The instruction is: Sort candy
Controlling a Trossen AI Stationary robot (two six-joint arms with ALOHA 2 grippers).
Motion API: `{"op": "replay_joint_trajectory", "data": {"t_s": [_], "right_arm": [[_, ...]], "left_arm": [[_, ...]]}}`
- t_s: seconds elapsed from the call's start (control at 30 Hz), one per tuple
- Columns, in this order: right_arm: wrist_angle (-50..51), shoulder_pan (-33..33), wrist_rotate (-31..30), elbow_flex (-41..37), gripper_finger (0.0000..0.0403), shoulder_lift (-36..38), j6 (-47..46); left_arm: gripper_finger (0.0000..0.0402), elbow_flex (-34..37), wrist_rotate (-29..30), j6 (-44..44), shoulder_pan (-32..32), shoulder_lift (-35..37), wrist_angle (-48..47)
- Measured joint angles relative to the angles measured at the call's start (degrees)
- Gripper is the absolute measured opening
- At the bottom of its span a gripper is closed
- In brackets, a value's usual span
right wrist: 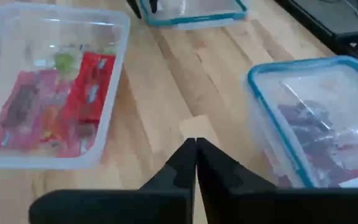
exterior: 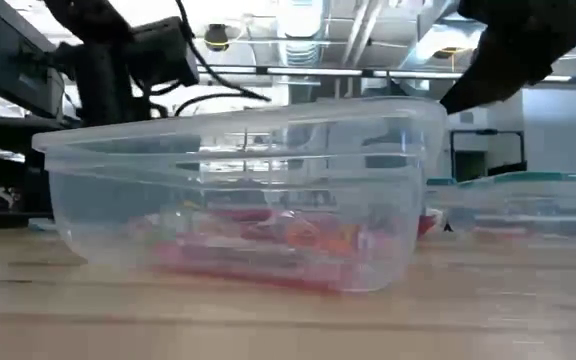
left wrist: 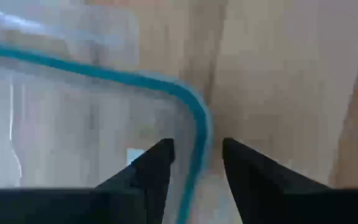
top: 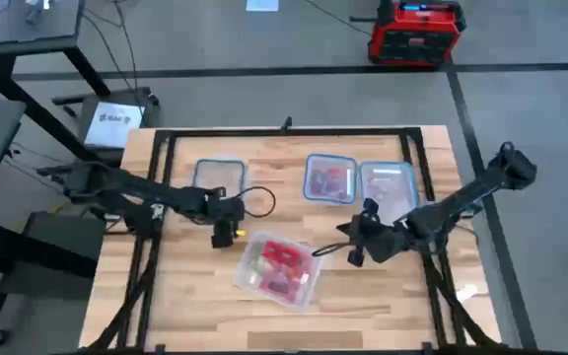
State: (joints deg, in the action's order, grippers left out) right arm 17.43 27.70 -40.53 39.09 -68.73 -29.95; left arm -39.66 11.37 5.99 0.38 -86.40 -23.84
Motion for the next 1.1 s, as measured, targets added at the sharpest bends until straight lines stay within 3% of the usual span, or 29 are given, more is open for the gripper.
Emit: {"op": "replay_joint_trajectory", "data": {"t_s": [0.07, 0.23, 0.47, 0.8, 1.1], "right_arm": [[0.1, 0.0, 0.0, 0.0, 0.0, 0.0, 0.0], [0.1, 0.0, 0.0, 0.0, 0.0, 0.0, 0.0], [0.0, -0.6, -0.2, 0.0, 0.0, 0.0, 0.0], [-1.6, -3.5, -0.1, 2.0, 0.0, 0.1, 8.3], [-6.5, -8.4, -0.1, 2.3, 0.0, 0.1, 19.3]], "left_arm": [[0.0113, -0.2, 0.8, 0.3, 0.0, -2.5, 1.2], [0.0014, -0.5, 2.1, 2.7, -0.1, -6.2, 2.8], [0.0002, -3.8, 2.0, 5.0, -2.9, -0.6, -4.7], [0.0, -19.8, 1.9, 3.0, -4.9, 15.3, -20.2], [0.0, -34.1, -7.1, 0.5, -9.5, 20.8, -21.9]]}}
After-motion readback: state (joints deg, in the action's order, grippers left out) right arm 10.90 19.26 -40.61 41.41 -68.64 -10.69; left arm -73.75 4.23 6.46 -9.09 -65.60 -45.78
